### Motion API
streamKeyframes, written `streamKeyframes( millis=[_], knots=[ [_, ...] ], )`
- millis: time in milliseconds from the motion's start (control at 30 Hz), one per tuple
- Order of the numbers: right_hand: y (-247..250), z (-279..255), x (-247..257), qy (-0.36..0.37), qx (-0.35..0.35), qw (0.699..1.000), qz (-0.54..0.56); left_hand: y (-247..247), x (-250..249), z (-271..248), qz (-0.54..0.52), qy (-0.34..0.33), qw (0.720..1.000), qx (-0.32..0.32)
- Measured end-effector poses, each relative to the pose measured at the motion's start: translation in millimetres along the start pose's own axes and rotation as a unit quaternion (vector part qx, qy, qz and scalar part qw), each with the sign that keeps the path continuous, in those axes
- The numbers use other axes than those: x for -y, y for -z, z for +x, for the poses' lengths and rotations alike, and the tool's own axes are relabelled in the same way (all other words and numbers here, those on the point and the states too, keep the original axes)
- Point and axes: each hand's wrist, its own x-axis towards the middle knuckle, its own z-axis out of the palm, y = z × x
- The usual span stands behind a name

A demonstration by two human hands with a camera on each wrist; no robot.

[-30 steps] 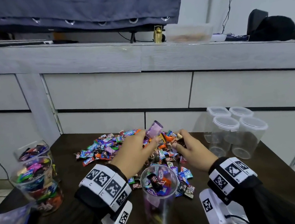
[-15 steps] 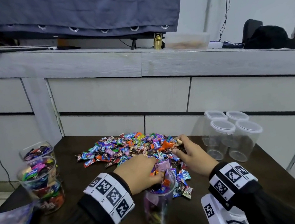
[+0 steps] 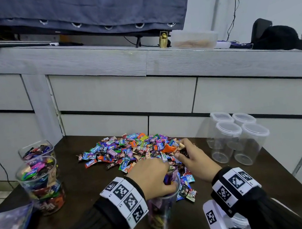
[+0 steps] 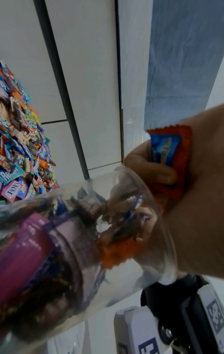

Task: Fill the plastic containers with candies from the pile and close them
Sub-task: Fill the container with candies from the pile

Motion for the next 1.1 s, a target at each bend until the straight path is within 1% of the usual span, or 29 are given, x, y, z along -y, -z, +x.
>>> streamKeyframes(
  millis=[100, 300, 367, 433, 500, 600, 700, 733, 767, 867, 900, 967, 1033, 1100],
  knots=[
    [-0.7, 1.4, 1.1, -0.009, 0.003, 1.000, 0.001, -0.1, 2.6, -1.5, -0.022, 0.003, 1.000, -0.022],
    [2.4, 4.9, 4.7, -0.015, -0.005, 1.000, 0.011, 2.9, 1.8, -6.6, -0.111, 0.022, 0.991, -0.072],
    [2.5, 6.1, 4.8, -0.017, -0.010, 1.000, 0.009, 4.7, -1.4, -5.1, -0.145, 0.023, 0.984, -0.096],
    [2.4, 6.6, 5.0, -0.019, -0.014, 1.000, 0.013, 5.7, -4.4, -1.2, -0.205, 0.034, 0.972, -0.110],
    [2.7, 6.3, 5.2, -0.017, -0.014, 1.000, 0.016, 5.4, -6.9, 4.1, -0.295, 0.056, 0.946, -0.122],
    [3.6, 4.8, 5.5, -0.014, -0.011, 1.000, 0.016, 4.8, -11.9, 9.8, -0.430, 0.085, 0.891, -0.122],
    [4.9, 3.9, 4.5, -0.012, -0.010, 1.000, 0.019, 5.4, -15.1, 10.5, -0.519, 0.126, 0.839, -0.103],
    [5.3, 3.8, 3.7, -0.011, -0.010, 1.000, 0.017, 5.0, -15.0, 9.7, -0.536, 0.135, 0.828, -0.095],
    [5.9, 3.7, 2.7, -0.011, -0.011, 1.000, 0.014, 4.8, -14.7, 8.7, -0.534, 0.136, 0.830, -0.086],
    [8.0, 3.9, 0.1, -0.011, -0.021, 1.000, 0.019, 5.4, -13.4, 4.4, -0.473, 0.107, 0.873, -0.058],
    [8.8, 3.9, -0.5, -0.012, -0.024, 0.999, 0.023, 7.0, -12.6, 2.5, -0.471, 0.099, 0.875, -0.056],
    [10.2, 3.9, -0.2, -0.011, -0.029, 0.999, 0.032, 7.9, -8.6, -1.9, -0.495, 0.088, 0.861, -0.074],
    [10.7, 2.9, 1.9, -0.004, -0.037, 0.998, 0.049, 5.2, -3.9, -7.1, -0.523, 0.086, 0.839, -0.122],
    [8.2, 1.9, 6.7, 0.009, -0.052, 0.995, 0.080, -1.0, 3.8, -13.6, -0.522, 0.094, 0.835, -0.149]
  ],
)
